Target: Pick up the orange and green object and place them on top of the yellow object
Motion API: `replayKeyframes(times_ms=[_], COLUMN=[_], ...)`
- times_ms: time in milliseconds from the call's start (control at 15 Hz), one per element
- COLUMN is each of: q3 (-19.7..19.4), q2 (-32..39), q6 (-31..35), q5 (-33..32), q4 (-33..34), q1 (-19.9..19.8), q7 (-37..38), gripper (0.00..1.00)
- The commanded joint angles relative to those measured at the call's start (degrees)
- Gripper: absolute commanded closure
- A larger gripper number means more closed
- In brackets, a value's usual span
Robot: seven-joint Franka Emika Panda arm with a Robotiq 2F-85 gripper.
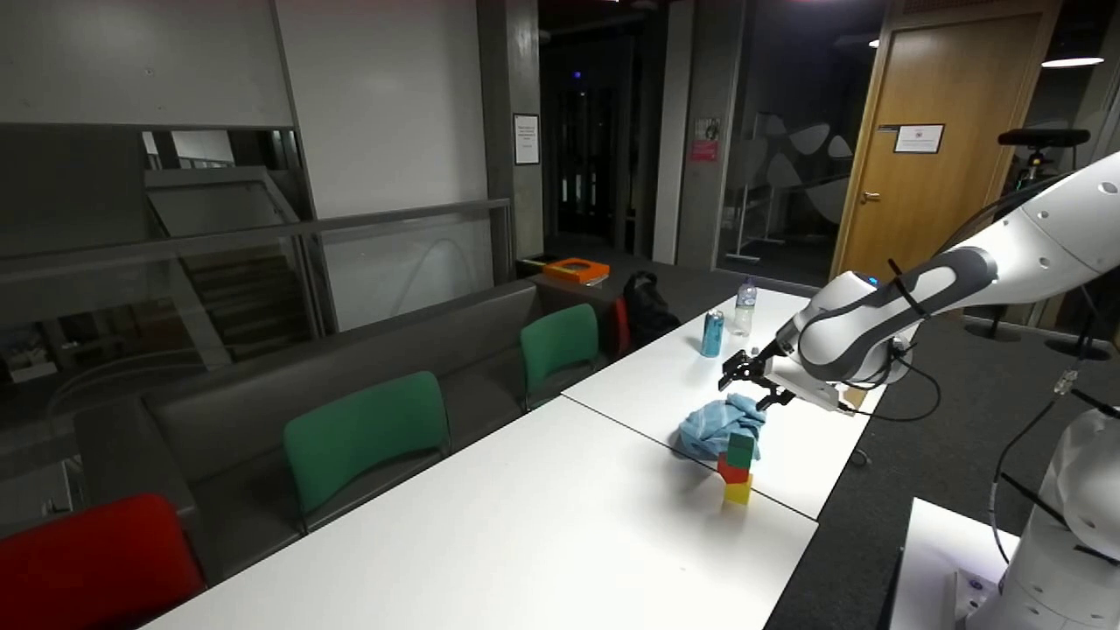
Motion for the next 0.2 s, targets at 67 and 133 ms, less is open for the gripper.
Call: replayKeyframes(times_ms=[67,133], q3=[-0.9,-0.9], q2=[0.0,0.0], q6=[0.1,0.1], q5=[-0.7,-0.7], q4=[0.0,0.0], q1=[0.8,0.8], q7=[0.4,0.4], gripper=[0.0,0.0])
